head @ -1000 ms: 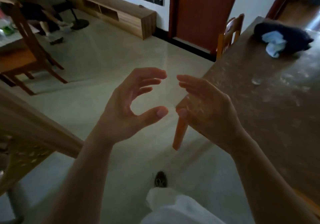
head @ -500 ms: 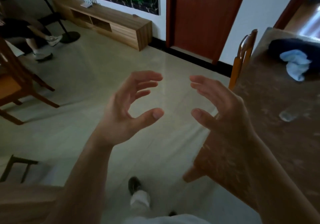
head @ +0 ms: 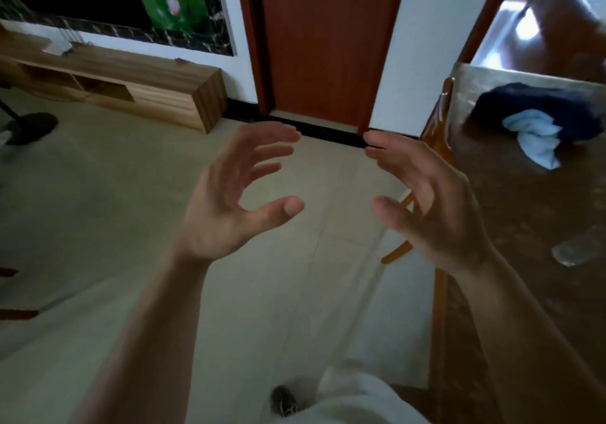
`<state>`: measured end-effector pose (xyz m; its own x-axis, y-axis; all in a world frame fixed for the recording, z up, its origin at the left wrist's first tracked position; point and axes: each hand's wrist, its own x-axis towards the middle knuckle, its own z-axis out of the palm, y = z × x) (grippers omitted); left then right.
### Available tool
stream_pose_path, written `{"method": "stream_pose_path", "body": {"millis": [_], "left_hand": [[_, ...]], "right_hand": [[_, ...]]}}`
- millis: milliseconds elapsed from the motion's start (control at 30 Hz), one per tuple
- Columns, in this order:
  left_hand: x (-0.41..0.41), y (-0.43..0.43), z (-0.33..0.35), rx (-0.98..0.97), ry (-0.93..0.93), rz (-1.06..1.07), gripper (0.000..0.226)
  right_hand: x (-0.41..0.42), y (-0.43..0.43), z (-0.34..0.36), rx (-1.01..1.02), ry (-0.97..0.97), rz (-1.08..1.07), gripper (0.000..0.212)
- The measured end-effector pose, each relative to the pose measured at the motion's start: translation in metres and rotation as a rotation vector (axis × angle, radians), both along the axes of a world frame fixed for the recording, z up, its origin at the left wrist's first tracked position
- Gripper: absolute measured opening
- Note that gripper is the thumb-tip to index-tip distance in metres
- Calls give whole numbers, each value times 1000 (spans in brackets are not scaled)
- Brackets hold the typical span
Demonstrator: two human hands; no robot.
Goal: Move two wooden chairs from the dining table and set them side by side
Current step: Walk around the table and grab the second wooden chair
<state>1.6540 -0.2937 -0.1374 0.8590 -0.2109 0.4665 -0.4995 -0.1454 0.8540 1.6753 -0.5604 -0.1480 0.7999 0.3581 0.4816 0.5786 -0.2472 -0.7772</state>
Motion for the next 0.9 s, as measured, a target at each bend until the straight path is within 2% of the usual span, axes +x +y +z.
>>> {"method": "stream_pose_path", "body": {"millis": [200,367,667,733,900], "left_hand": [[128,-3,-8,-12,5,-189,60],[247,-14,-17,14,-15,-275,60],[424,-28,2,68,26,-308,64],[463,-34,-3,69,30,-338,65],[570,-59,-21,62,15,-471,60]], "right_hand": [[75,-8,-3,28,-12,-195,70],[173,-14,-17,-87,-70,-353,64],[345,-15,-2,-184,-79,-416,74],[374,-20,-6,-196,-54,-468,77],[439,-35,-23,-144,101,-622,66]]}}
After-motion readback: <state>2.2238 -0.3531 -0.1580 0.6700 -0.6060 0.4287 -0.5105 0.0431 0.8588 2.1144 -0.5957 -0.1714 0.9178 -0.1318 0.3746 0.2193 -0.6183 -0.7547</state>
